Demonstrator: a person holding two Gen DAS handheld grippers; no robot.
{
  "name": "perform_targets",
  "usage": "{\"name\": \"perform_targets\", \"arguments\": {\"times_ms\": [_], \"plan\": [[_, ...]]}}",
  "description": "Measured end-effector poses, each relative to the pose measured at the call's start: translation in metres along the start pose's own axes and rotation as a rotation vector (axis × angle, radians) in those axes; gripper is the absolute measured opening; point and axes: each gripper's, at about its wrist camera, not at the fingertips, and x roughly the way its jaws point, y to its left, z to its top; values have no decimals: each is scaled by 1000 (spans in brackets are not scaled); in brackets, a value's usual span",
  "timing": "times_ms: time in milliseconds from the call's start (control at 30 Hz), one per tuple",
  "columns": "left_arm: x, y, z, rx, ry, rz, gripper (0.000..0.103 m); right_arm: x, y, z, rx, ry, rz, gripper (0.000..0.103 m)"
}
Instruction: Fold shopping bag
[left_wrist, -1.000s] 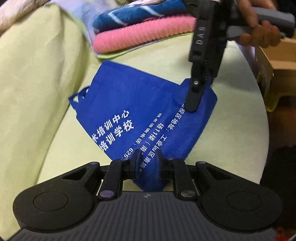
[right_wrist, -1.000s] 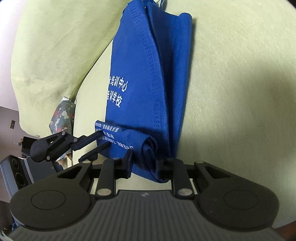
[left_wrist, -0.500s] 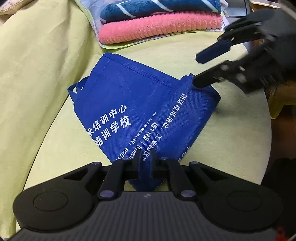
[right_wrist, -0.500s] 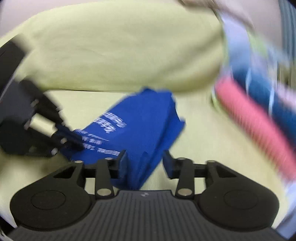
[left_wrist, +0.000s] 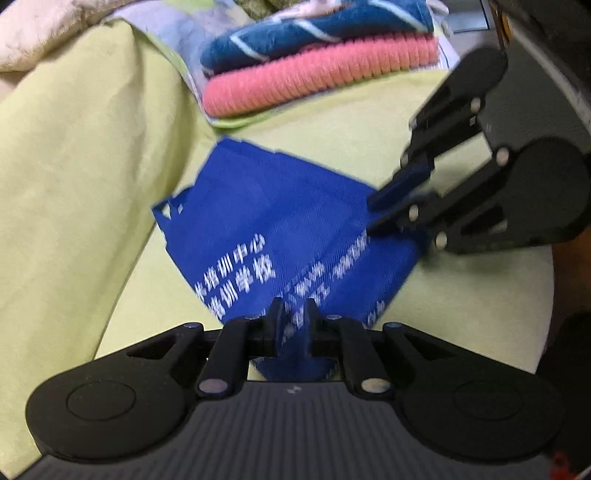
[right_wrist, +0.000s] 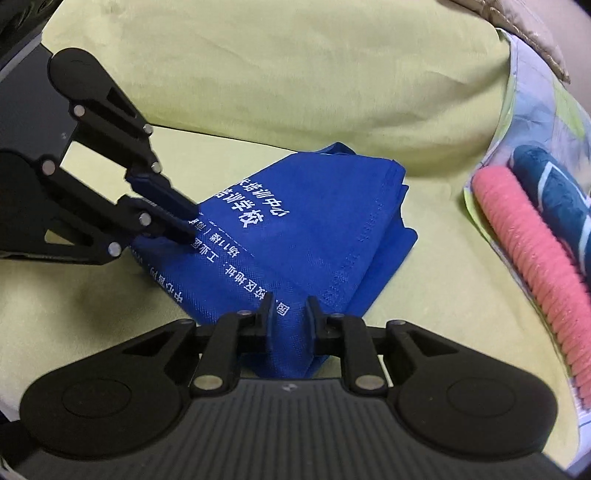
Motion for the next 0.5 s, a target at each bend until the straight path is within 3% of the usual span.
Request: {"name": "perform_targets", "arguments": {"times_ms": [267,400,433,500], "plan": [[18,25,-20,-178,-8,-28,11,-3,-5,-6,16,7,21,15],[13,37,-37,-210,35,33,10,-3,-8,-6,35,10,33,15],[11,37,-41,-210,53,45,1,-3,-9,-6,39,10,34,15],[12,29,-48,-142,115,75,2,-2,-9,-6,44,9,36,15]]}}
